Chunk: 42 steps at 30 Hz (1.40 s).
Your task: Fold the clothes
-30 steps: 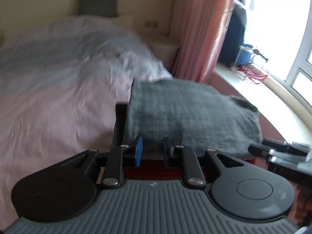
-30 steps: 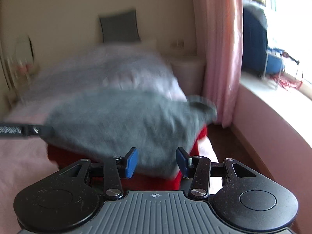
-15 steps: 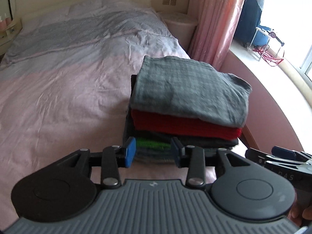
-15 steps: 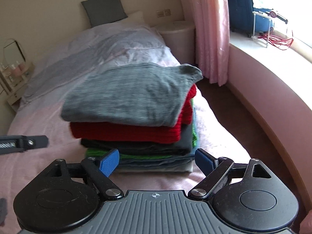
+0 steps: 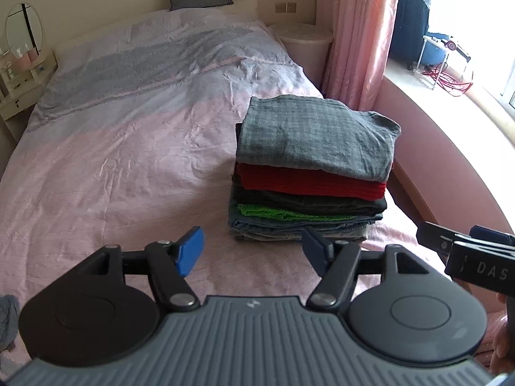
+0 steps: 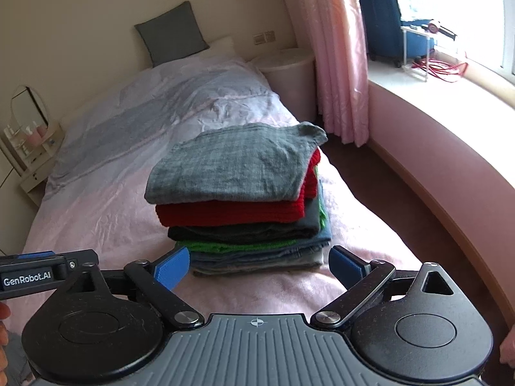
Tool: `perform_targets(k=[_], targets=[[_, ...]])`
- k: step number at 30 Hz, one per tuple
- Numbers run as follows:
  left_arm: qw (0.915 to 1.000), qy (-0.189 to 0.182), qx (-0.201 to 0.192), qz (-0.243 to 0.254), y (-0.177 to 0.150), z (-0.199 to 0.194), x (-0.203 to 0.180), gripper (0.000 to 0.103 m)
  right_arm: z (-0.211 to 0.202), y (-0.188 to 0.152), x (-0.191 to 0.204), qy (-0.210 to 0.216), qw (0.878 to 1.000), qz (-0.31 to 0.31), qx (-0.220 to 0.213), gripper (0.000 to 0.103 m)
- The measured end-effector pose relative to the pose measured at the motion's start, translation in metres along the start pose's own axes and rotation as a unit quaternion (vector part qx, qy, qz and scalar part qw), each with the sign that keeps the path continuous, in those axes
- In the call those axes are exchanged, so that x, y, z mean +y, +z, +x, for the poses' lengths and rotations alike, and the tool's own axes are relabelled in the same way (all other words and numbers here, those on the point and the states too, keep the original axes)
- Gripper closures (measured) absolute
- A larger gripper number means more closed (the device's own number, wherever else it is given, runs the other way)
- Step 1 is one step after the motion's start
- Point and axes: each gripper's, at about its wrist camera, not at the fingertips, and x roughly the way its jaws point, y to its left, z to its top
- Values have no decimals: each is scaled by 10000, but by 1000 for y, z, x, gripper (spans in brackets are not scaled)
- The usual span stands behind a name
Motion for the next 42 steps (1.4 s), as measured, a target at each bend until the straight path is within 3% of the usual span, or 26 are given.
perform_targets(k=[7, 12, 21, 33, 42], targets=[[9999, -114, 66, -49, -22, -15, 17, 38, -26, -23, 17, -167, 9999, 17, -12, 0], [9998, -176, -59, 96, -36, -26, 24, 29, -32, -34, 29, -353, 9993, -75, 10, 0], [9996, -208, -57, 182, -46, -31, 25, 29, -36, -47, 41, -549, 9984, -136, 6, 0], [9997, -169, 130, 148, -58, -13, 15, 29, -26, -47, 32, -638, 9976, -34, 278, 0], [9995, -101, 170, 230, -45, 7, 0, 29, -5, -43, 23, -657, 9964, -98, 528, 0]])
